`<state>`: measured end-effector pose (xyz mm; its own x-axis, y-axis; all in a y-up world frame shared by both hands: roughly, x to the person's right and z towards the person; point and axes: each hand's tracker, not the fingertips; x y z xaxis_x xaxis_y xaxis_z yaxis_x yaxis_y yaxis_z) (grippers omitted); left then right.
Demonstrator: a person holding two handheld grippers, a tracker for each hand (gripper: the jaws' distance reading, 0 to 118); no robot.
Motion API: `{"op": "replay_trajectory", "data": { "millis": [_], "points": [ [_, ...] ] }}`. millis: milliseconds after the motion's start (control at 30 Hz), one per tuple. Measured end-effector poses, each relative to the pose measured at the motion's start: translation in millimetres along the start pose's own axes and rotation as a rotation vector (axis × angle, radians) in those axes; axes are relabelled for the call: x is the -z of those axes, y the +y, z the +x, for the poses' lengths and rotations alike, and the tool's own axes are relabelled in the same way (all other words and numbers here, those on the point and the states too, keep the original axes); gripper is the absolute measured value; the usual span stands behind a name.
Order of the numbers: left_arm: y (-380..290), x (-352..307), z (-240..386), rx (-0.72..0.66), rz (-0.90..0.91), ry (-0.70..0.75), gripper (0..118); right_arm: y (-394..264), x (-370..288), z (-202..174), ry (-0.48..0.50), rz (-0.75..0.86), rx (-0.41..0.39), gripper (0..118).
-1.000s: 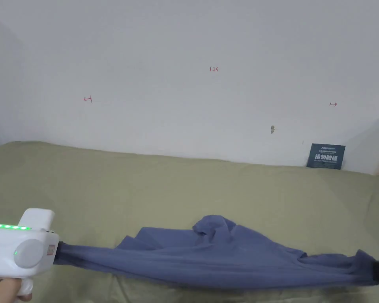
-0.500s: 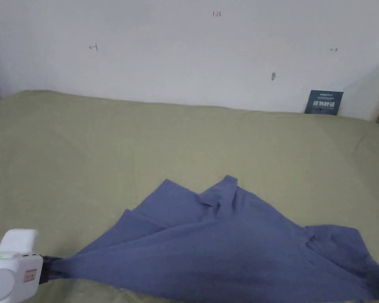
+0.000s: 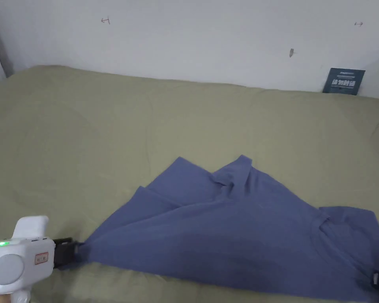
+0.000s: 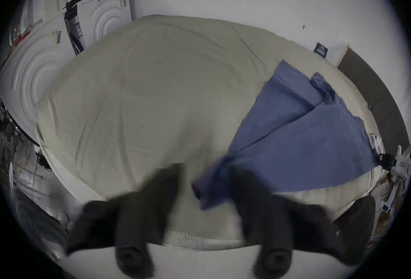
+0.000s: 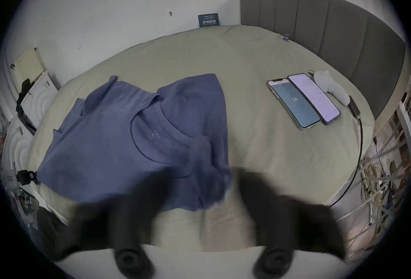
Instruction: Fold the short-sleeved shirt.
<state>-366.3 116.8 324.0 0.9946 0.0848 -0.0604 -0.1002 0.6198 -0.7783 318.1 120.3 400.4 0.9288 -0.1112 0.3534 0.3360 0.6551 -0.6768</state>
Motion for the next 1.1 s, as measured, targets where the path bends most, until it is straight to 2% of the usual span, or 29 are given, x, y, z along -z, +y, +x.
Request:
{"op": "replay_trajectory", "data": {
  "millis": [33, 167, 200, 233, 267, 300, 333, 367, 400, 467, 533, 600, 633, 667, 700, 733, 933, 967, 1033, 1100],
  "points": [
    [-1.2, -2.5, -0.8, -0.01, 0.012, 0.008, 110, -0.3, 0.1, -3.8, -0.01, -0.013, -0.006, 107],
    [-2.9, -18.3, -2.7, -0.029, 0.036, 0.03, 110, 13.7, -47.9, -50.3, 0.018, 0.03, -0.027, 109],
    [-4.5, -22.4, -4.3, -0.031, 0.032, 0.049, 108, 15.2, -57.2, -67.2, 0.04, 0.047, -0.062, 111],
    [-7.0, -27.1, -6.0, -0.034, 0.045, 0.058, 103, -3.6, -39.9, -61.7, 0.061, 0.046, -0.109, 107],
    [-8.3, -31.0, -7.2, -0.03, 0.051, 0.061, 85, -5.9, -46.0, -75.0, 0.083, 0.06, -0.152, 94],
    [-9.1, -34.2, -8.6, -0.024, 0.048, 0.064, 35, -9.2, -53.8, -89.9, 0.102, 0.09, -0.183, 53],
    [-11.0, -36.6, -8.3, -0.023, 0.031, 0.072, 0, -13.7, -58.1, -103.0, 0.108, 0.106, -0.215, 9],
    [-12.3, -43.5, -10.4, -0.028, 0.035, 0.066, 0, -21.9, -60.9, -112.3, 0.127, 0.128, -0.223, 0],
    [-14.3, -47.8, -13.2, -0.032, 0.019, 0.007, 0, -25.0, -66.6, -122.4, 0.182, 0.119, -0.222, 0],
    [-18.7, -49.0, -16.1, -0.038, 0.018, 0.004, 0, -35.4, -73.6, -143.6, 0.288, 0.072, -0.225, 0],
    [-20.8, -52.3, -16.1, -0.013, 0.014, 0.001, 0, -45.4, -66.0, -154.4, 0.288, 0.087, -0.218, 0],
    [-19.6, -44.1, -19.2, 0.002, 0.0, -0.024, 1, -55.7, -66.9, -171.8, 0.288, 0.097, -0.272, 0],
    [-18.0, -42.9, -19.8, 0.014, -0.002, -0.043, 14, -63.5, -72.2, -184.8, 0.282, 0.105, -0.284, 0],
    [-15.7, -41.3, -19.8, 0.034, 0.0, -0.067, 45, -67.7, -71.7, -191.1, 0.289, 0.097, -0.285, 0],
    [-12.5, -38.7, -19.1, 0.05, -0.014, -0.065, 100, -72.0, -70.6, -196.5, 0.311, 0.076, -0.282, 0],
    [-10.0, -25.8, -17.4, 0.074, -0.039, -0.067, 116, -74.3, -71.7, -199.2, 0.33, 0.07, -0.273, 0],
    [7.8, 18.5, -11.2, 0.135, -0.073, -0.041, 113, -86.4, -63.7, -208.3, 0.331, 0.012, -0.284, 0],
    [10.5, 25.1, -10.2, 0.138, -0.079, -0.041, 109, -88.2, -62.0, -209.7, 0.325, 0.003, -0.292, 0],
    [12.5, 38.2, -7.2, 0.144, -0.093, -0.038, 90, -89.6, -57.5, -207.9, 0.31, -0.01, -0.303, 0],
    [12.4, 44.7, -4.6, 0.151, -0.127, -0.055, 86, -90.0, -52.9, -207.5, 0.306, -0.02, -0.294, 0]
  ]
}}
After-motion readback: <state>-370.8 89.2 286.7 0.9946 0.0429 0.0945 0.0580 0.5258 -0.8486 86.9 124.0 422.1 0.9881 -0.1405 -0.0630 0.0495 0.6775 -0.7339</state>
